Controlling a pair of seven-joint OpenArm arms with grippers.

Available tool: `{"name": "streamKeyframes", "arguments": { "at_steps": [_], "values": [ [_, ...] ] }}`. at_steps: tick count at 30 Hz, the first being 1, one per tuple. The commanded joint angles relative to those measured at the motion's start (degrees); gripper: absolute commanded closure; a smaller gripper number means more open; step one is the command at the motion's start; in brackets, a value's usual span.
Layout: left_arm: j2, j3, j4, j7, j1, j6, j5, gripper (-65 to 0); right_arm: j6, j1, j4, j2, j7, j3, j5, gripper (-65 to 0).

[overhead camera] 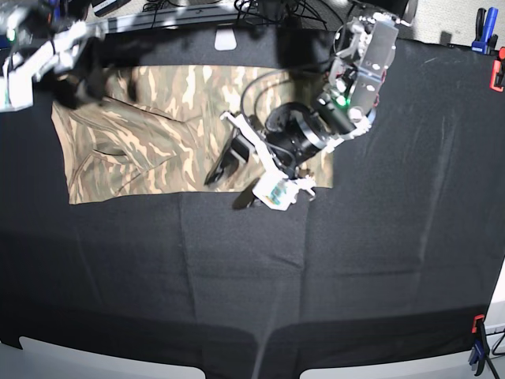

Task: Layout the t-shirt on the table in an organized manner, then fold the t-shirt properly

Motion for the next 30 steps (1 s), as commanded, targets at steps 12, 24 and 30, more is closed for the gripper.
{"name": "streamKeyframes", "arguments": {
  "at_steps": [12, 24, 30],
  "values": [
    [0.46, 0.07, 1.11, 1.25, -0.59, -0.44, -2.14, -31.8, 0.32, 19.74, -9.38, 4.15, 11.98, 0.37, -20.74, -33.8],
    [0.46, 0.07, 1.11, 2.78, -0.61, -0.42, -2.16, -31.8, 0.32, 36.50, -56.85, 21.22, 7.04, -0.59, -15.37, -33.8],
    [0.46, 0.07, 1.11, 2.80, -0.59, -0.42, -2.16, -31.8, 0.32, 42.80, -73.31, 26.08, 6.08, -9.86, -13.97, -33.8]
  ]
}}
